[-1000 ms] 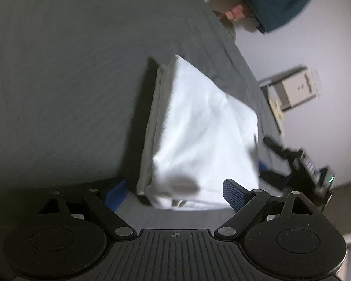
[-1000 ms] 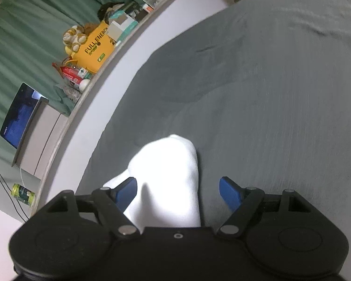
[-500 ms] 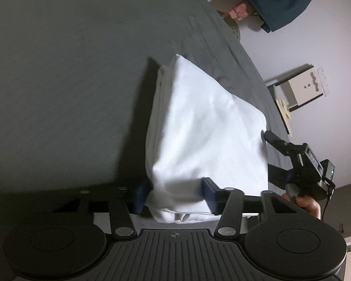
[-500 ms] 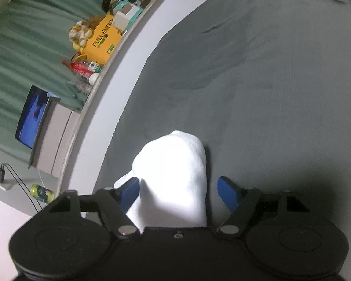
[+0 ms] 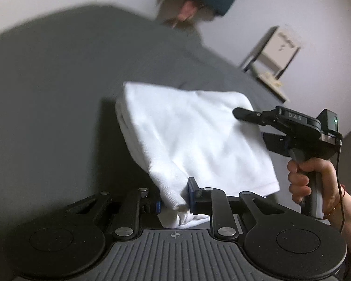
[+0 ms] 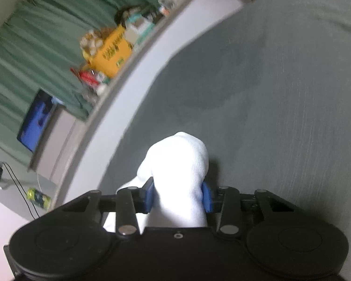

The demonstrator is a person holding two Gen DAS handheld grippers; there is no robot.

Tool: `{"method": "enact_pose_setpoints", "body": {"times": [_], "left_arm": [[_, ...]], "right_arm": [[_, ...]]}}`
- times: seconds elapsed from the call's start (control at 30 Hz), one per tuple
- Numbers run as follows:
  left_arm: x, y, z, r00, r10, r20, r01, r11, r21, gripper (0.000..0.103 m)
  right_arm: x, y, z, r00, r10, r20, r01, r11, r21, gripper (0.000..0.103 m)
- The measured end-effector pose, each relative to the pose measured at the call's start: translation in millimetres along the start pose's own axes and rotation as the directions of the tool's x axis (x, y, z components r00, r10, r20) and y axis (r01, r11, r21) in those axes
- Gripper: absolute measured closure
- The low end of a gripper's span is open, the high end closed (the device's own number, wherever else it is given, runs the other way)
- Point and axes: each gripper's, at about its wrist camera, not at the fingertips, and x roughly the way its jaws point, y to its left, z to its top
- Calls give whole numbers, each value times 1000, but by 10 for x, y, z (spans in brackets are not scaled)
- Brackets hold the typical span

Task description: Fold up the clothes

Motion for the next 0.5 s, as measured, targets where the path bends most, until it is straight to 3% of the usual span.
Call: {"method": "enact_pose_setpoints", "body": {"times": [0.2,0.33,0.5], "left_arm": [[123,-329,412,995,-53,80,42,990,133,83],[445,-470,818,992,-74,100,50,974,222,83],[995,-705,1220,992,-106,67,81,951,299,83]], "right_arm": [[-563,-39,281,983,1,184,5,999,-34,65],[-891,-315,476,956,-36,291,33,999,16,65],[-1138,-667,706,915,-134,381,114,991,76,65]]}}
